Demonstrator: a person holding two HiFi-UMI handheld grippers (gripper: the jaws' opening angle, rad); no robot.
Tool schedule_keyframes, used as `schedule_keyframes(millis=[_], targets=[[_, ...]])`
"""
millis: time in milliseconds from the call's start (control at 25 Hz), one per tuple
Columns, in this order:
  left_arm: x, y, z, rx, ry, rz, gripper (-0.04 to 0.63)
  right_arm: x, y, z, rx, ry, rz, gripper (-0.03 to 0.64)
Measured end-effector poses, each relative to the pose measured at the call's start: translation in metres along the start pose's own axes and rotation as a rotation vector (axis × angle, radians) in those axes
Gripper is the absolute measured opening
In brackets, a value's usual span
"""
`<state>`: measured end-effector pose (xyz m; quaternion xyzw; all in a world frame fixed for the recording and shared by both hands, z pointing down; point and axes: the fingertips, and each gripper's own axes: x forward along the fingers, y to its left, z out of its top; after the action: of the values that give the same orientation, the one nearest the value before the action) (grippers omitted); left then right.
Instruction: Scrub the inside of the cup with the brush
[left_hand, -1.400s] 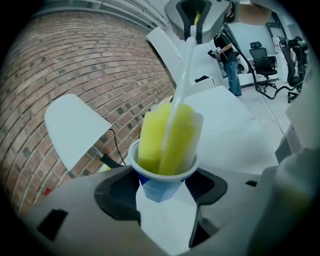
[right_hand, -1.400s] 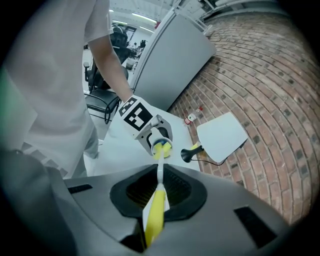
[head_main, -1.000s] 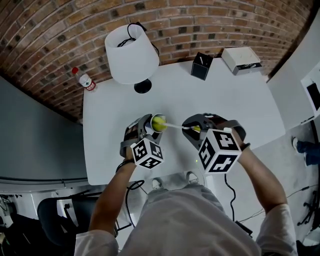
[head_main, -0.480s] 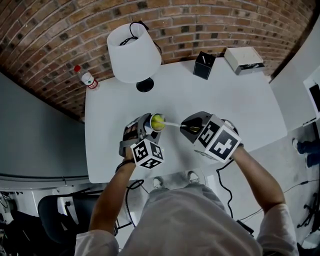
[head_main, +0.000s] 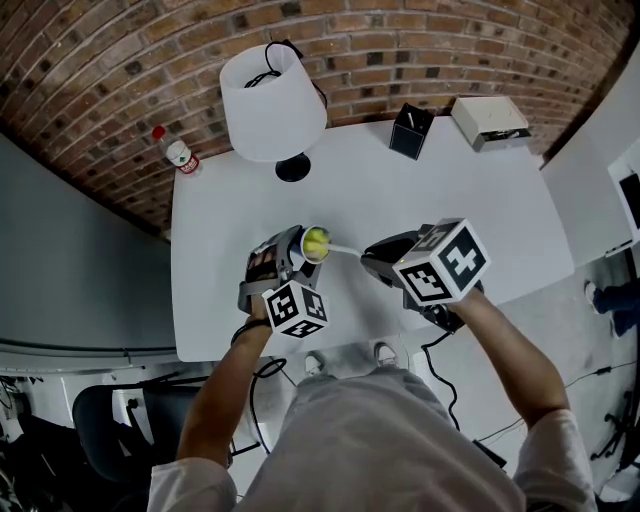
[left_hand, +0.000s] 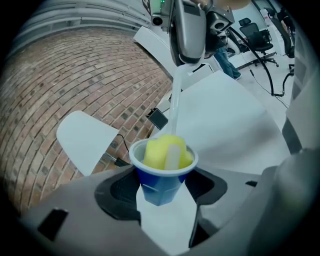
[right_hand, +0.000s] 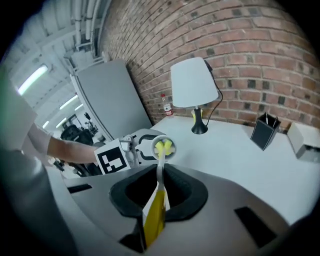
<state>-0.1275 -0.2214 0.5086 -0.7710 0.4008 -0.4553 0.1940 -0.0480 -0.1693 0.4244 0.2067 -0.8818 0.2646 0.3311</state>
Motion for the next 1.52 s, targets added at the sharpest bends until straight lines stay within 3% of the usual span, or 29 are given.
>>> schedule_keyframes(millis=[400,560,680,920,1200,1520], targets=[[-0.004,0.004,0.002,0.015,-0.018,0.040,0.291,-0.001,-0.006,-0.005,0.468,-0.132,0.192,0.040],[-0.003,0.005,0.002,0.008,-0.021,0.038,0.291,-0.001,-0.005,-0.007,0.553,-0.155,0.233,0.041],[-0.003,0.004,0.004,-0.004,-0.031,0.029,0.291,-0.004,-0.006,-0.005,0.463,-0.138,0.185,0.041],[-0.003,0.001,0.008,-0.051,-0.065,0.002,0.291,-0.012,-0.003,0.003,0.143,-0.041,0.024,0.034],[-0.003,-0.001,0.014,-0.063,-0.085,-0.015,0.291,-0.021,-0.002,0.006,-0.027,0.004,-0.034,0.031],[0.001,-0.004,-0.006,-0.100,-0.032,-0.053,0.292,-0.040,0.007,0.013,-0.326,0.044,-0.090,0.031]])
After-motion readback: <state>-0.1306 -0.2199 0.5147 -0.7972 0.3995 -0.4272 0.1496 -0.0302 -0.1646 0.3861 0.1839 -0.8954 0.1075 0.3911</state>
